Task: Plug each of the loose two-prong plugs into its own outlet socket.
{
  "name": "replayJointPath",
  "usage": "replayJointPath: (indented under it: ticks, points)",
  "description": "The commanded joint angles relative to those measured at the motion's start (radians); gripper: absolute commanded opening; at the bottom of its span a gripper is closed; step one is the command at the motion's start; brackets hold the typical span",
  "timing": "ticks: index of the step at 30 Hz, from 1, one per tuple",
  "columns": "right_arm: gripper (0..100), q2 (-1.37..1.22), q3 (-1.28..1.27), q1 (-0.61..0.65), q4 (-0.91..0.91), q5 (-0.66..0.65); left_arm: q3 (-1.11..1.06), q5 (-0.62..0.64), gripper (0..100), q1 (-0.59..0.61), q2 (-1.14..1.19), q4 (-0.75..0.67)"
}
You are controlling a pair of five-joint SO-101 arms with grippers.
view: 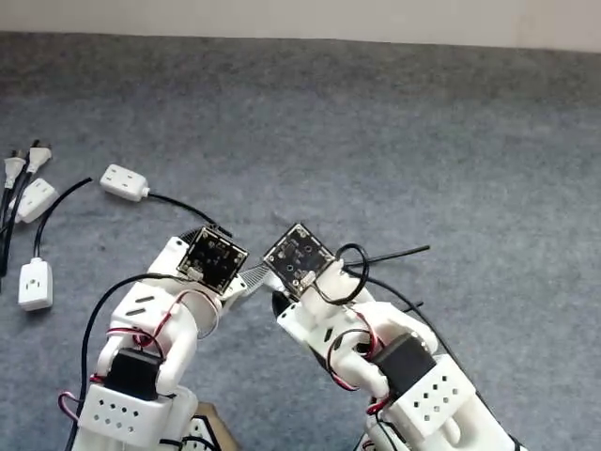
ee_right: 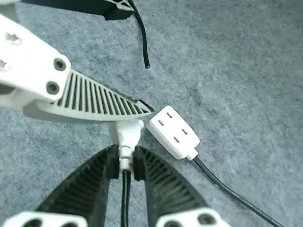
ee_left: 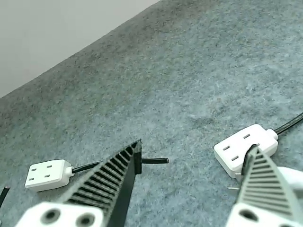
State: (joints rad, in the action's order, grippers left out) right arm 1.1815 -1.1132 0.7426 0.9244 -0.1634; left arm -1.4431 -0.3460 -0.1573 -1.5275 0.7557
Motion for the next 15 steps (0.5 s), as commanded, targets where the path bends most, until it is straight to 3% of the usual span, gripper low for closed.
replayJointPath:
  ticks: [1, 15]
  points:
    - [0.6, 0.022, 0.079, -0.028, -0.001, 0.009, 0.002, -0.008, 34, 0.005, 0.005, -0.015]
    - [0.6, -0.045, 0.194, -0.061, 0.070, -0.012, -0.013, -0.008, 34, -0.031, 0.005, -0.014]
